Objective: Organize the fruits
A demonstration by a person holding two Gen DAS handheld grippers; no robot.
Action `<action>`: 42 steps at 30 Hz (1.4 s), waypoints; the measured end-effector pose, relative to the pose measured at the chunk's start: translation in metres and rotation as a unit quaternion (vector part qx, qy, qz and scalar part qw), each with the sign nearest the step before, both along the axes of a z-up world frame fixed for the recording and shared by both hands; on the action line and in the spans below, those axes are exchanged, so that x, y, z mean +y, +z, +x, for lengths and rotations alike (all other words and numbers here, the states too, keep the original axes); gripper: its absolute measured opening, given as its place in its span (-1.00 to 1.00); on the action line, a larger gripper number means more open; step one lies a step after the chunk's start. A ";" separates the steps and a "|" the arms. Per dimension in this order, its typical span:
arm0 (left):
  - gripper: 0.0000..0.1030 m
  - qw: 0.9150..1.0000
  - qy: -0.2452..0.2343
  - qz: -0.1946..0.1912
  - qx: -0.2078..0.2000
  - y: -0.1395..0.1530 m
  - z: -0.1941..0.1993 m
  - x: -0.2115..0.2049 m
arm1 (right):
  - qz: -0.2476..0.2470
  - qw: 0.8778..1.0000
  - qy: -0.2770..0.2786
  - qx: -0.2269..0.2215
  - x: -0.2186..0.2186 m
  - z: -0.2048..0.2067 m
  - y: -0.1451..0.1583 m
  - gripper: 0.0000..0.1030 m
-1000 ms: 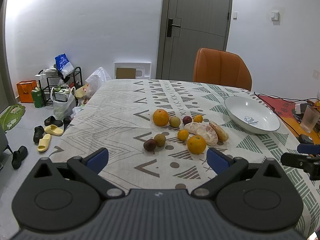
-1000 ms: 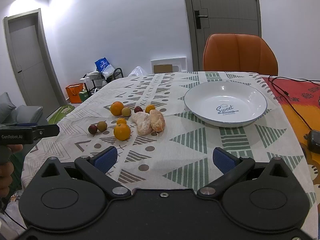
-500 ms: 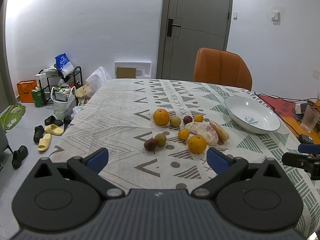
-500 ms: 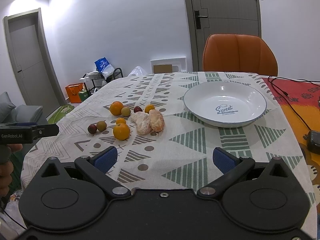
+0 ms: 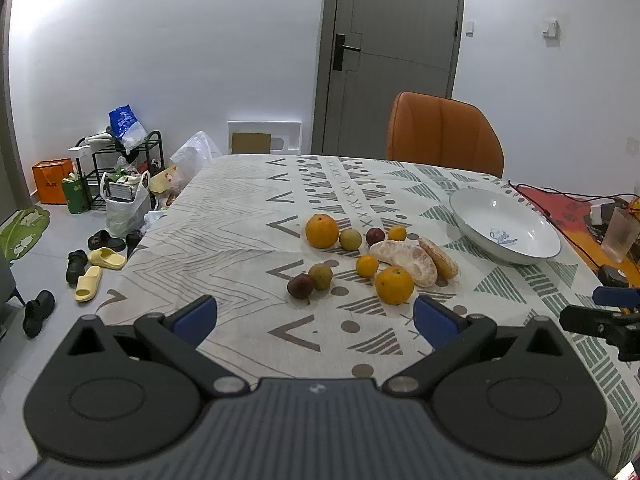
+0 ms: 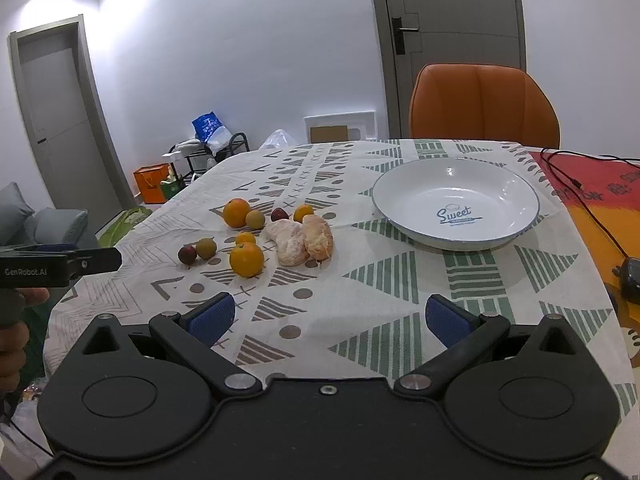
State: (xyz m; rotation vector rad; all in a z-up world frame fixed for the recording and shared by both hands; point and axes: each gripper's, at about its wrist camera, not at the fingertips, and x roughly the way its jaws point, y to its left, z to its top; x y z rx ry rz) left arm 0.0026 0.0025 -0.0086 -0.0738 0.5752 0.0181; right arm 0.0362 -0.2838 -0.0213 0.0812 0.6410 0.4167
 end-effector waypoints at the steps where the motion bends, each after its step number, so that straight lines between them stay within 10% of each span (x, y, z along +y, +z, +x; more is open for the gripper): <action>1: 1.00 1.000 -0.001 0.000 0.000 0.000 0.001 0.000 | 0.000 1.000 0.000 0.000 0.000 0.000 0.000 1.00; 22: 0.97 1.000 -0.011 -0.019 -0.008 -0.017 0.042 0.003 | 0.005 1.000 0.008 0.015 0.013 0.036 -0.020 1.00; 42: 0.06 0.998 0.021 -0.043 0.041 -0.058 0.096 0.026 | 0.032 0.999 0.025 0.033 0.029 0.086 -0.038 0.65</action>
